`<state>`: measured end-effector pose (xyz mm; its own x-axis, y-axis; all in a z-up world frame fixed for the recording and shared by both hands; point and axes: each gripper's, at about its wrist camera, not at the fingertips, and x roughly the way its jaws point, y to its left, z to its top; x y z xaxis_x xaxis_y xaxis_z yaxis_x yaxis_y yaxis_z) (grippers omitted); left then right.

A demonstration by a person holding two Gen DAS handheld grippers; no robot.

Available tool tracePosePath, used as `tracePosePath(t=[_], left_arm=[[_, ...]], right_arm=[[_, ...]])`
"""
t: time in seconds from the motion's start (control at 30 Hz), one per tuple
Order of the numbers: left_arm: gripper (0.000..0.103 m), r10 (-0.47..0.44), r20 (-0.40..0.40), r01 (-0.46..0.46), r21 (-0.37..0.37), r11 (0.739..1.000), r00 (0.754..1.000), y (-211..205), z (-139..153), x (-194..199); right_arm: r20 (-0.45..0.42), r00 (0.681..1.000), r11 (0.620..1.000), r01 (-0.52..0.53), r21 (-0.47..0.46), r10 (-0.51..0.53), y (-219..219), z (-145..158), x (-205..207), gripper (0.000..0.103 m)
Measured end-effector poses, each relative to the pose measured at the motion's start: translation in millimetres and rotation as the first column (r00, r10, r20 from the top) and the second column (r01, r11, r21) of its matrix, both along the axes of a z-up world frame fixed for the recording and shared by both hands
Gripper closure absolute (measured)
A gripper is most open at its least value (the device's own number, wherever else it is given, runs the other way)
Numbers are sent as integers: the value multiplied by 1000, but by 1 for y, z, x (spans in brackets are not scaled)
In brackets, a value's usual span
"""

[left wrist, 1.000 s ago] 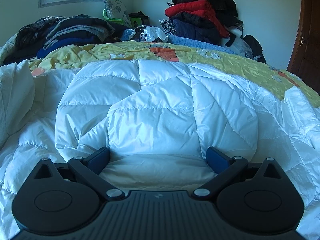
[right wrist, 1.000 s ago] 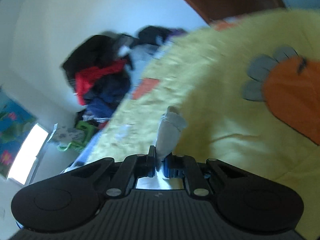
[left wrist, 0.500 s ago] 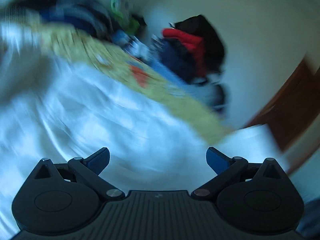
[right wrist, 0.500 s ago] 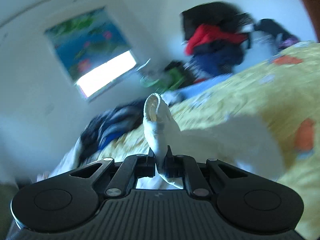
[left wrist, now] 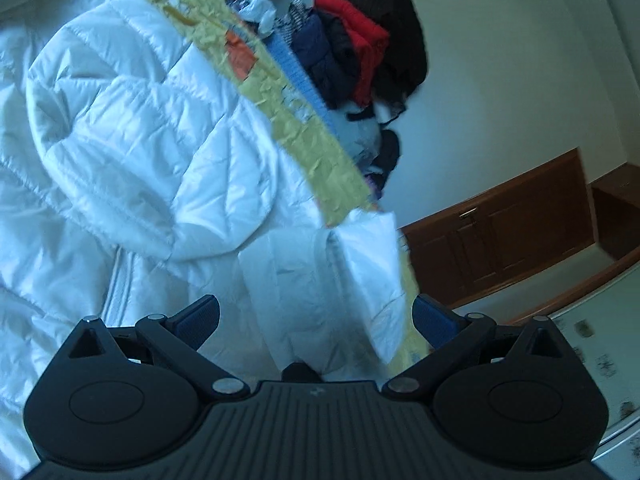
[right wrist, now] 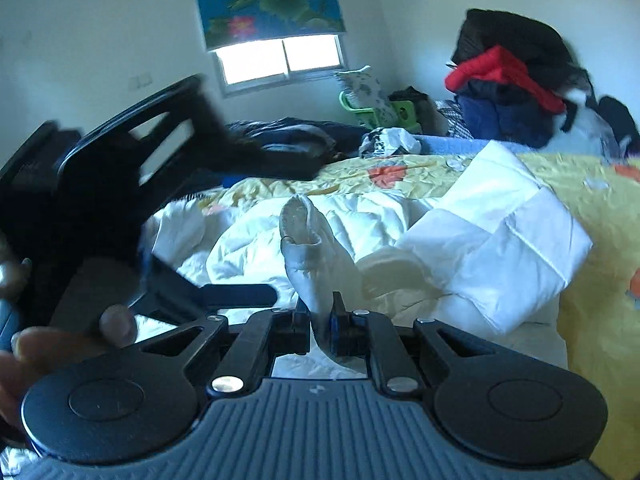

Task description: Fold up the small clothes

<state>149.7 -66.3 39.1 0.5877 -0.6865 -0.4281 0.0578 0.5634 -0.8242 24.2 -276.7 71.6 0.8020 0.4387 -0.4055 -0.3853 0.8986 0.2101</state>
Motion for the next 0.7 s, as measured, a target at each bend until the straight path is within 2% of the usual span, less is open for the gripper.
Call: tracePosePath(t=[0.07, 0.1, 0.13, 0.17, 0.23, 0.37, 0.43, 0.5, 0.57, 0.63, 0.7], left_arm=[[1, 10, -27, -9, 37, 999, 1000, 4, -2, -5], [6, 18, -30, -16, 37, 999, 999, 7, -4, -7], [22, 24, -34, -23, 37, 999, 999, 10, -6, -9], [33, 23, -43, -22, 37, 999, 999, 10, -7, -7], [67, 16, -61, -14, 28, 1000, 998, 11, -9, -5], [79, 27, -78, -23, 43, 999, 997, 12, -13, -5], [88, 29, -72, -25, 55, 998, 997, 13, -11, -7], [90, 37, -55, -32, 75, 997, 998, 15, -8, -4], [91, 51, -23, -48, 117, 992, 998, 19, 0, 2], [91, 77, 19, -79, 152, 985, 997, 32, 14, 5], [91, 113, 64, -122, 173, 977, 992, 49, 30, 10]], right_arm=[[10, 1000, 1000, -12, -11, 12, 4, 1, -4, 88], [16, 1000, 1000, -19, -14, 19, 5, 2, -8, 87], [19, 999, 999, -25, -19, 26, 7, 3, -10, 87], [19, 999, 999, -29, -24, 29, 8, 3, -9, 87], [22, 999, 999, -33, -32, 34, 10, 4, -11, 86], [3, 999, 999, -44, -19, 44, 10, 0, -5, 84], [-3, 999, 999, -45, -23, 45, 13, -1, -6, 80], [-21, 999, 999, -49, -22, 48, 13, -3, -6, 44], [-29, 998, 998, -58, 1, 58, 11, 0, -3, 24], [10, 999, 998, -51, 21, 51, 5, 1, -11, 23], [10, 999, 998, -50, 41, 49, -2, 2, -13, 23]])
